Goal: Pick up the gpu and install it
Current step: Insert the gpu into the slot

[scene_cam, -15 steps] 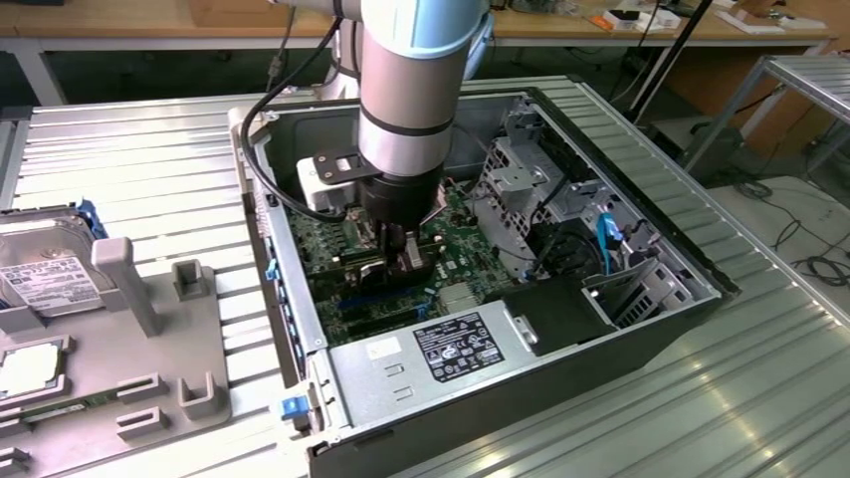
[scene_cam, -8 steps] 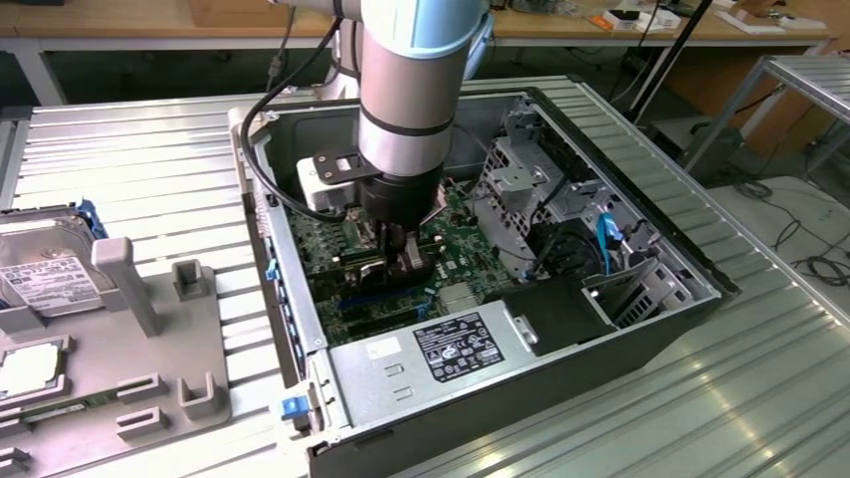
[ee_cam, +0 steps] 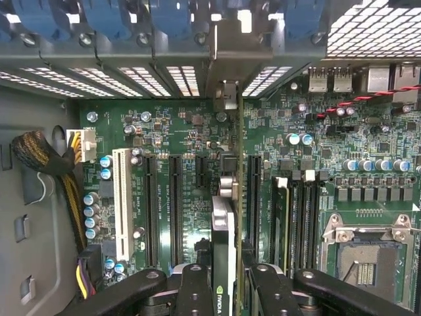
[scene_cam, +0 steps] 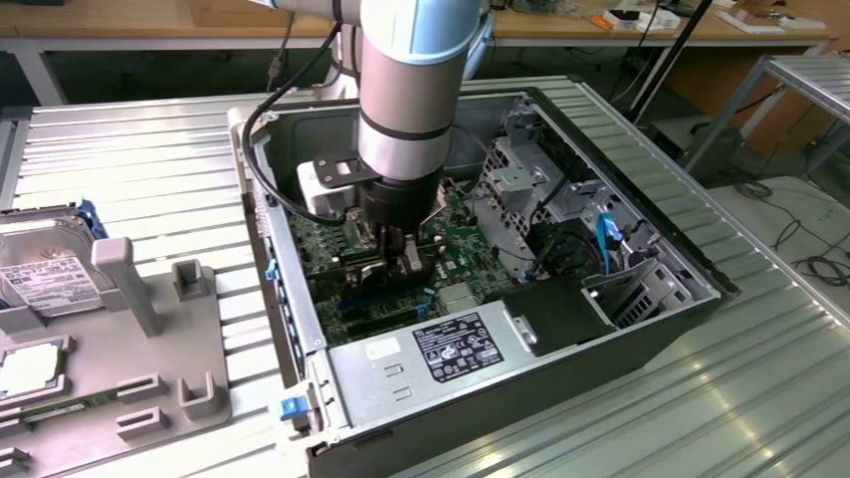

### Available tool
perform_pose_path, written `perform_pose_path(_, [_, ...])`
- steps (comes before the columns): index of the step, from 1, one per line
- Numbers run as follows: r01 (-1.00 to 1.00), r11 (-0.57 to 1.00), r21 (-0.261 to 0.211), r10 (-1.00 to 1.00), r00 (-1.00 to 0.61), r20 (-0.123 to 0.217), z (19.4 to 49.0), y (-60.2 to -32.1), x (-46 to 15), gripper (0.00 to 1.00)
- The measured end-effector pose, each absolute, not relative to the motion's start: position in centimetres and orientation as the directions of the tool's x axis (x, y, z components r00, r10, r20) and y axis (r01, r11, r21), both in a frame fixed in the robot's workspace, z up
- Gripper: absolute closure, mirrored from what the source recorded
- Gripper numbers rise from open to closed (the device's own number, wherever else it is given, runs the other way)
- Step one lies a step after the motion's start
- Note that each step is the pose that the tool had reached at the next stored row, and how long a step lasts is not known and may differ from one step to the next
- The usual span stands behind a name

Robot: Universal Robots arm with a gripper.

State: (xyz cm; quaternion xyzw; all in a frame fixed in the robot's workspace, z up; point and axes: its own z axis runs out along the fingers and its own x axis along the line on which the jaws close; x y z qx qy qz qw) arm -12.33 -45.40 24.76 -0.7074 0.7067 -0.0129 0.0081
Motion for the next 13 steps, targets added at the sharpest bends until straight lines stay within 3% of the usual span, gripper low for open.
perform_pose_path(9, [-1.000, -0.001, -0.030, -1.000, 0.001, 0.007, 24.50, -45.40, -12.33, 0.73])
perform_pose_path(10, [-1.000, -0.001, -0.030, -1.000, 0.000, 0.005, 24.45, -45.38, -12.36, 0.72])
perform_pose_path(12, [-1.000, -0.001, -0.030, -1.000, 0.001, 0.007, 24.49, -45.39, -12.33, 0.60])
perform_pose_path(13, [-1.000, -0.001, -0.030, -1.000, 0.001, 0.007, 24.49, -45.40, -12.33, 0.60])
